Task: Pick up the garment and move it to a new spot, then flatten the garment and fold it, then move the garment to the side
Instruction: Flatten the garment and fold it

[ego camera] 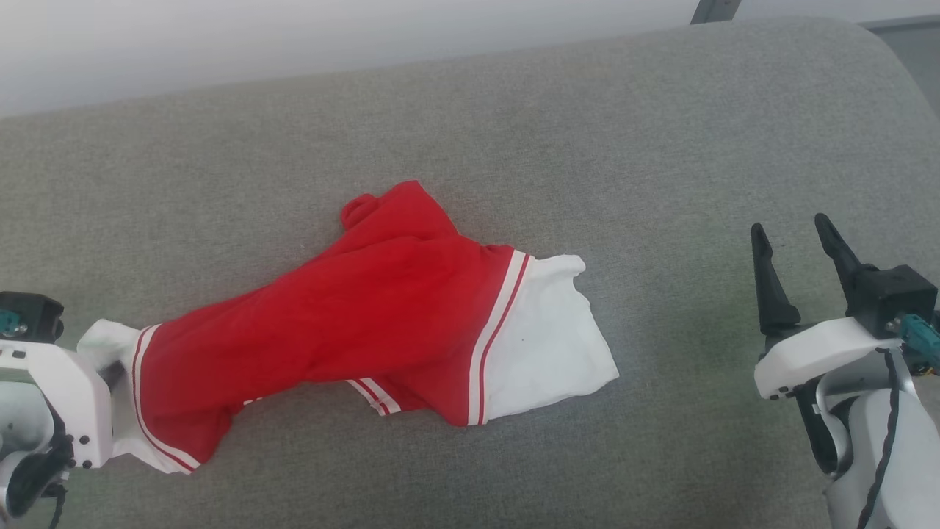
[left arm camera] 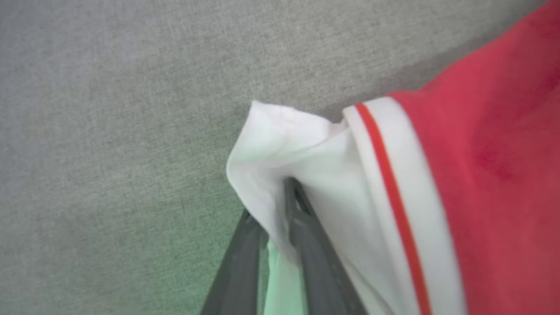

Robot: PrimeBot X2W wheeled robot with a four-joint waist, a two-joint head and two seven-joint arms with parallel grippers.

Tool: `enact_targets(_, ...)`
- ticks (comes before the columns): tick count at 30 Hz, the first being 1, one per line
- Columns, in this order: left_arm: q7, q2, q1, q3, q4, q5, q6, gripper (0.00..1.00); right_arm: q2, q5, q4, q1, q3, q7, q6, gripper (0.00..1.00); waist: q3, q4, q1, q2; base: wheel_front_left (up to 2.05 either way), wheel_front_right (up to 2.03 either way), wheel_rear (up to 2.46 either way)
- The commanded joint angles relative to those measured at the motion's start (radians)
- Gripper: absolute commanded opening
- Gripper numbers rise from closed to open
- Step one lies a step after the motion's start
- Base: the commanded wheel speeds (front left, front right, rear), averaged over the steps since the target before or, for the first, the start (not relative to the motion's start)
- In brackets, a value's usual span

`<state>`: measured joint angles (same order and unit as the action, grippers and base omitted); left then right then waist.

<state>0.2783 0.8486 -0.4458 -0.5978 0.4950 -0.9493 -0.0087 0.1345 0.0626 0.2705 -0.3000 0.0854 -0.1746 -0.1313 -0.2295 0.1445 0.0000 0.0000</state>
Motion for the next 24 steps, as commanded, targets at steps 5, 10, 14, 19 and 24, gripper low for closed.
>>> enact_targets(5,0.01,-0.004,-0.024,-0.001,0.018,-0.02,-0.031,1.0,0.022,0.02,0.014,0.002,-0.025,0.003,0.001,1.0,0.019,-0.013,0.0,0.0,0.0,0.0,0.0)
enact_targets(10,0.041,0.02,0.008,-0.008,-0.018,-0.022,-0.019,1.0,0.034,0.03,0.017,0.015,-0.034,0.005,0.001,1.0,0.041,-0.028,0.0,0.0,0.0,0.0,0.0)
enact_targets(14,0.087,0.046,0.031,-0.023,-0.072,-0.017,0.009,1.0,0.039,0.03,0.011,0.027,-0.036,0.013,0.001,1.0,0.056,-0.043,0.0,0.0,0.0,0.0,0.0)
enact_targets(19,0.14,0.056,0.066,-0.033,-0.127,-0.036,0.049,1.0,0.038,0.032,0.003,0.034,-0.046,0.023,0.001,1.0,0.071,-0.052,0.0,0.0,0.0,0.0,0.0)
enact_targets(24,0.184,0.05,0.092,-0.043,-0.157,-0.062,0.067,1.0,0.045,0.044,0.0,0.042,-0.071,0.034,0.001,1.0,0.08,-0.054,0.0,0.0,0.0,0.0,0.0)
